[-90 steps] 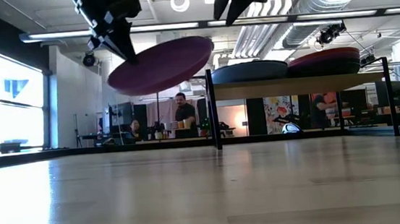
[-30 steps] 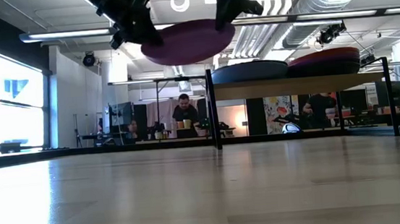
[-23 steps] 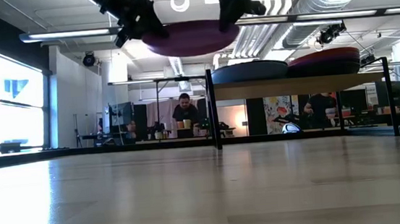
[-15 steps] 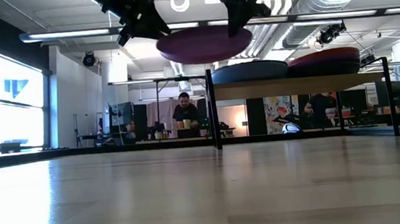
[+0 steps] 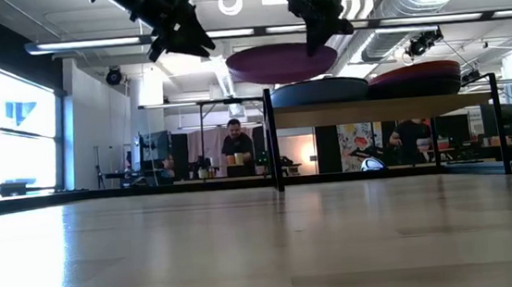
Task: Place and stack plates onto a shelf
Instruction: Stack the violet plate on top of the dark blue plate on the shelf
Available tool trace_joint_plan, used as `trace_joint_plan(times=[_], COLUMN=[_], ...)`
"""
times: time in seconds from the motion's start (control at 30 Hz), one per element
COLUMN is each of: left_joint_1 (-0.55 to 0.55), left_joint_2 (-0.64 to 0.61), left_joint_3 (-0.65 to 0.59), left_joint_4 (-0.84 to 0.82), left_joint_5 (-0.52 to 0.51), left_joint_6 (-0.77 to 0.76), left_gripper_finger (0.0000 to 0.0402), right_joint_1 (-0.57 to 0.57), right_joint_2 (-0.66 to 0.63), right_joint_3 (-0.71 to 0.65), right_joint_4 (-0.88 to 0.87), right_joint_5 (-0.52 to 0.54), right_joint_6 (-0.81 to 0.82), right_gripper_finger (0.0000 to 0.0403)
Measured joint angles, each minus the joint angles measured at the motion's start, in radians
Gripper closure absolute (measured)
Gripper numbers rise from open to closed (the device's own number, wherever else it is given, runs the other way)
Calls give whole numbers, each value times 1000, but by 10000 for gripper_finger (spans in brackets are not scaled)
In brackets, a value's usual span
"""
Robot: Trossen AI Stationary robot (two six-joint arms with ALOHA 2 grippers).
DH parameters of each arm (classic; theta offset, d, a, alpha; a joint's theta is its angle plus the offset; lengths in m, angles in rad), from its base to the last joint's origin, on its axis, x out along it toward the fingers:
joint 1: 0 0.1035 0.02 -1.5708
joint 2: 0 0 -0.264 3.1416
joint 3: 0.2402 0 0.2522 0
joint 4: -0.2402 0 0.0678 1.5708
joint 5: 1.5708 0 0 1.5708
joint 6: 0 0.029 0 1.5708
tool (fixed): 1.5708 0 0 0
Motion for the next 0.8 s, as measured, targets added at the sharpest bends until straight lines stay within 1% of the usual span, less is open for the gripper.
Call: trace_joint_plan(times=[0.17,0.37,0.6,0.7,0.8], left_joint_1=[25,52,69,69,69], left_joint_2=[0,0,0,0,0], left_joint_3=[0,0,0,0,0], left_joint_4=[-1,-1,-1,-2,-3], left_joint_5=[0,0,0,0,0], left_joint_6=[1,2,26,34,34], left_gripper_finger=[304,304,304,304,304], right_joint_1=[-119,-262,-401,-441,-457], right_joint_2=[-7,-7,-6,5,29], right_joint_3=[0,0,0,0,0], right_joint_4=[10,8,9,8,-1], right_joint_5=[-104,-259,-353,-399,-403], right_joint_6=[-95,-164,-163,-155,-137], right_gripper_finger=[402,402,403,403,403])
